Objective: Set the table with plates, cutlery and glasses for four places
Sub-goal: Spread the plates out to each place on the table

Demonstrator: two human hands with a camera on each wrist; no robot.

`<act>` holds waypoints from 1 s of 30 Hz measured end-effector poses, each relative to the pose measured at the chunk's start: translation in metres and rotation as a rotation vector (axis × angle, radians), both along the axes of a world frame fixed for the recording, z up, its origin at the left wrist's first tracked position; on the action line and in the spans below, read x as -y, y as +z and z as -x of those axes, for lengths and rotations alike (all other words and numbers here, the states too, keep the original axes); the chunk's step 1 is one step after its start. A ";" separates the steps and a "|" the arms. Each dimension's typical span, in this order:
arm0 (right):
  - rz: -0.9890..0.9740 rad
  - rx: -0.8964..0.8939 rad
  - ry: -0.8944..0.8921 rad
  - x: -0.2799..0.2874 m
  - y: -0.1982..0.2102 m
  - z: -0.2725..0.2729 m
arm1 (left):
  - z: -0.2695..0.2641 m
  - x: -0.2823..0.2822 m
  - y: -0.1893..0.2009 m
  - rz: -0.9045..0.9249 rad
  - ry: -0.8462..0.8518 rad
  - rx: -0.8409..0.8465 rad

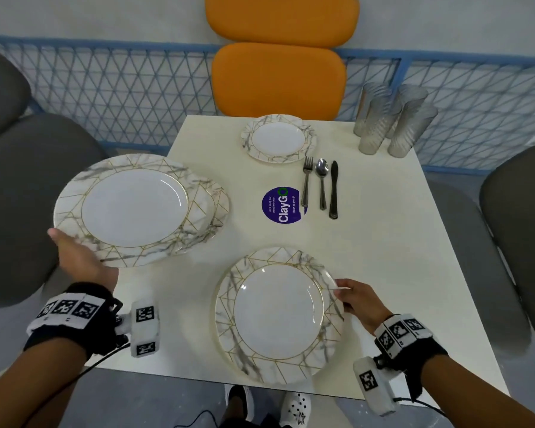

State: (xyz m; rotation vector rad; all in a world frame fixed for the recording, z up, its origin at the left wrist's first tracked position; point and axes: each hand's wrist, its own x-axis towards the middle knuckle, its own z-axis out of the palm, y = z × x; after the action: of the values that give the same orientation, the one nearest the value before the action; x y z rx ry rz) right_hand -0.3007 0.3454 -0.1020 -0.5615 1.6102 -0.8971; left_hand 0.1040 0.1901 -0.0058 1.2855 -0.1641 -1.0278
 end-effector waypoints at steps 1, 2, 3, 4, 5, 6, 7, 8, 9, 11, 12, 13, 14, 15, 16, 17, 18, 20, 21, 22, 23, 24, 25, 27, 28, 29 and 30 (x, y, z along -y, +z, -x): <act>-0.009 -0.005 0.000 -0.001 -0.003 -0.001 | -0.002 -0.001 0.001 0.027 -0.018 -0.032; -0.018 -0.015 -0.006 -0.002 -0.004 -0.001 | -0.004 -0.002 0.000 0.042 -0.018 -0.042; -0.025 -0.025 -0.012 -0.002 -0.006 -0.002 | -0.002 -0.004 0.001 0.049 -0.027 -0.059; -0.034 -0.043 -0.013 -0.003 -0.007 -0.002 | -0.002 -0.005 0.002 0.040 -0.053 -0.054; -0.042 -0.059 -0.010 -0.003 -0.008 -0.002 | 0.000 -0.006 0.002 0.027 -0.051 -0.057; -0.050 -0.076 -0.004 -0.003 -0.010 -0.002 | 0.004 -0.007 0.004 0.015 -0.056 -0.053; -0.059 -0.096 0.000 -0.003 -0.012 -0.002 | 0.007 -0.007 0.002 0.000 -0.067 -0.046; -0.067 -0.127 0.008 -0.002 -0.013 -0.003 | 0.011 -0.009 0.003 -0.013 -0.100 -0.044; -0.074 -0.182 0.030 -0.001 -0.013 -0.003 | 0.014 -0.009 0.001 -0.008 -0.137 -0.057; -0.069 -0.361 0.119 0.001 -0.011 -0.003 | 0.025 -0.008 -0.005 -0.012 -0.211 -0.049; -0.062 -0.457 0.171 0.002 -0.008 -0.004 | 0.031 -0.008 -0.008 -0.012 -0.257 -0.058; -0.059 -0.541 0.222 0.002 -0.005 -0.005 | 0.036 -0.007 -0.012 -0.021 -0.300 -0.072; -0.061 -0.617 0.271 0.003 -0.002 -0.006 | 0.043 -0.006 -0.015 -0.028 -0.341 -0.083; -0.060 -0.686 0.314 0.003 0.000 -0.007 | 0.049 -0.003 -0.019 -0.023 -0.380 -0.103; -0.049 -0.747 0.345 0.004 0.002 -0.008 | 0.057 0.000 -0.022 -0.028 -0.407 -0.101; -0.031 -0.788 0.360 0.006 0.003 -0.007 | 0.065 0.002 -0.024 -0.040 -0.435 -0.090; -0.013 -0.803 0.359 0.008 0.005 -0.005 | 0.074 0.004 -0.025 -0.056 -0.458 -0.084; -0.002 -0.762 0.333 0.017 0.013 -0.001 | 0.094 0.009 -0.025 -0.095 -0.512 -0.075; -0.001 -0.704 0.311 0.023 0.018 0.003 | 0.103 0.013 -0.030 -0.108 -0.571 -0.068; 0.007 -0.616 0.270 0.032 0.023 0.006 | 0.113 0.016 -0.031 -0.109 -0.627 -0.072; 0.019 -0.498 0.197 0.040 0.029 0.009 | 0.121 0.022 -0.031 -0.111 -0.670 -0.082; 0.033 -0.366 0.099 0.050 0.037 0.013 | 0.130 0.027 -0.033 -0.106 -0.723 -0.092; 0.053 -0.245 0.002 0.058 0.043 0.018 | 0.140 0.033 -0.036 -0.093 -0.776 -0.110; 0.119 -0.078 -0.163 0.072 0.057 0.030 | 0.165 0.041 -0.036 -0.059 -0.885 -0.151; 0.153 -0.041 -0.230 0.077 0.063 0.038 | 0.179 0.044 -0.035 -0.040 -0.936 -0.172; 0.181 -0.036 -0.283 0.080 0.068 0.047 | 0.195 0.047 -0.033 -0.039 -0.979 -0.183; 0.198 -0.056 -0.325 0.082 0.071 0.057 | 0.210 0.049 -0.030 -0.045 -1.018 -0.186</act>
State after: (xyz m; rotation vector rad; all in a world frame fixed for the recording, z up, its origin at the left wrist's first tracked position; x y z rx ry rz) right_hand -0.3577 0.2632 -0.0315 -0.4705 1.7022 -1.3035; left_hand -0.1061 0.1409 -0.0357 1.1225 -0.7001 -2.0084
